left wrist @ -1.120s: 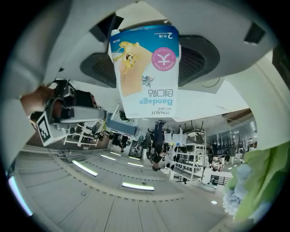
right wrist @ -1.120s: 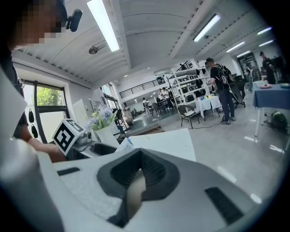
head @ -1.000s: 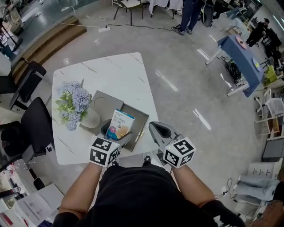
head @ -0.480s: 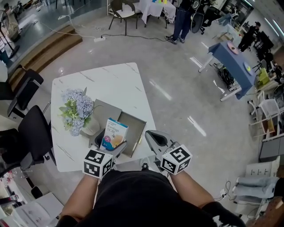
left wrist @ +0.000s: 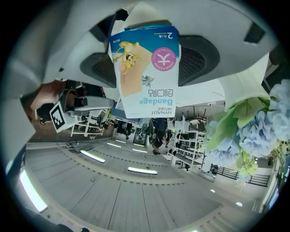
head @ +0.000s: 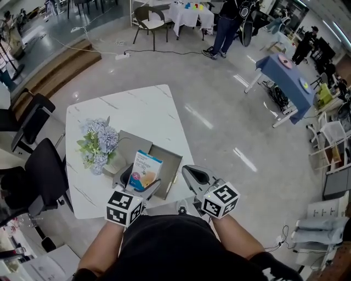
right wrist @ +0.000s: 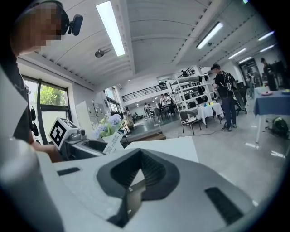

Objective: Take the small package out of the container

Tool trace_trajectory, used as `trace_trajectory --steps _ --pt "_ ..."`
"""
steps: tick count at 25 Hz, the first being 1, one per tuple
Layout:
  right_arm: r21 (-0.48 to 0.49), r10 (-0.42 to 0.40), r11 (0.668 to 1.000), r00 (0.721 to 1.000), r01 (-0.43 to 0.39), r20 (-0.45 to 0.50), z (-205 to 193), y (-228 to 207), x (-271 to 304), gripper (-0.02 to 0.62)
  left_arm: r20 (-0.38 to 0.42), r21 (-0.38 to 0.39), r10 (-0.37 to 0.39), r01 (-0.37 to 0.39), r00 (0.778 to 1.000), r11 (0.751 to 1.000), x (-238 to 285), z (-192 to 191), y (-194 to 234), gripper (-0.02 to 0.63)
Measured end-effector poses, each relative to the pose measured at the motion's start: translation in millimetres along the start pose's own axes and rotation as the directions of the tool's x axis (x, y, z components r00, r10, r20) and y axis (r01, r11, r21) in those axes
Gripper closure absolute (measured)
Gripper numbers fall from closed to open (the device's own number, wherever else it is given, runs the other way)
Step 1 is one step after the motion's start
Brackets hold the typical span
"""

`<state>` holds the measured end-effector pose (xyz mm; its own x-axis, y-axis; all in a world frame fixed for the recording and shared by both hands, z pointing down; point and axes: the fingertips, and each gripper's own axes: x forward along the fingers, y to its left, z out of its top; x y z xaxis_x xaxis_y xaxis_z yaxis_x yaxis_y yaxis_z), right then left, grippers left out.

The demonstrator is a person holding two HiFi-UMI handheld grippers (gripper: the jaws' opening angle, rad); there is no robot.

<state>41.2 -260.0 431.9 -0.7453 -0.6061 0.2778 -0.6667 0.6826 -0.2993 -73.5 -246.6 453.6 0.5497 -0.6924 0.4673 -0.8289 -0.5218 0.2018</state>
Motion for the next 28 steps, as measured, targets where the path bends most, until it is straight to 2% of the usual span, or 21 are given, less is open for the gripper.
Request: trace_trajectory --steps 16,28 --pt "-0.01 -0.02 1.0 1.0 0.02 0.009 3 -8 -2 0.595 0.036 0.022 0.006 -0.007 0.999 1.0 -6 16 -5 0.184" --pt "-0.03 0.0 1.0 1.0 0.0 0.004 5 -4 0 0.595 0.048 0.025 0.02 -0.021 0.999 0.999 -9 20 -4 0.184"
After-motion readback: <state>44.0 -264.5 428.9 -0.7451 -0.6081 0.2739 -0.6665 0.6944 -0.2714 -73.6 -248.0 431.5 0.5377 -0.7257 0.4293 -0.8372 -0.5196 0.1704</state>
